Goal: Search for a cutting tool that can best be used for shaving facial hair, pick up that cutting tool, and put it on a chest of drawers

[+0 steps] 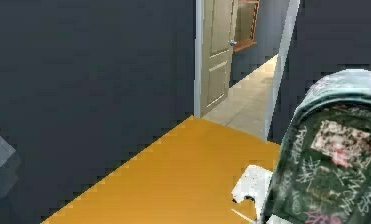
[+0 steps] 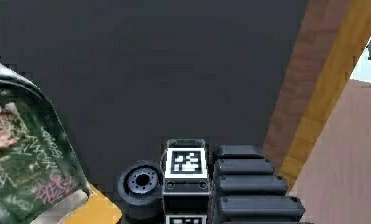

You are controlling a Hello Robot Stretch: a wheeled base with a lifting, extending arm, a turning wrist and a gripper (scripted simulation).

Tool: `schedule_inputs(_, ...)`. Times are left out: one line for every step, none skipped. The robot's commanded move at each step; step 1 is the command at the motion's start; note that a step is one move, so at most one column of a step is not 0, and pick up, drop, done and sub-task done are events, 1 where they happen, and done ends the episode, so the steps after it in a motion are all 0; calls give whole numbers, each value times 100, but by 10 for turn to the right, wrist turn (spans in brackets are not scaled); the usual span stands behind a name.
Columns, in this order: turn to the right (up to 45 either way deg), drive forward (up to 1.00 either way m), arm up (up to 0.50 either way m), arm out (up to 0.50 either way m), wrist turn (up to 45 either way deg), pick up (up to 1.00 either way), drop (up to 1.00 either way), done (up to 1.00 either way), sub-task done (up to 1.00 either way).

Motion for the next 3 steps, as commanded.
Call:
schedule_inputs(-30, 0, 0, 0, 0, 0, 0, 0, 0)
schedule_inputs(0, 100, 0, 0, 0, 0, 0, 0, 0)
schedule_inputs(0, 15, 0, 0, 0, 0, 0, 0, 0)
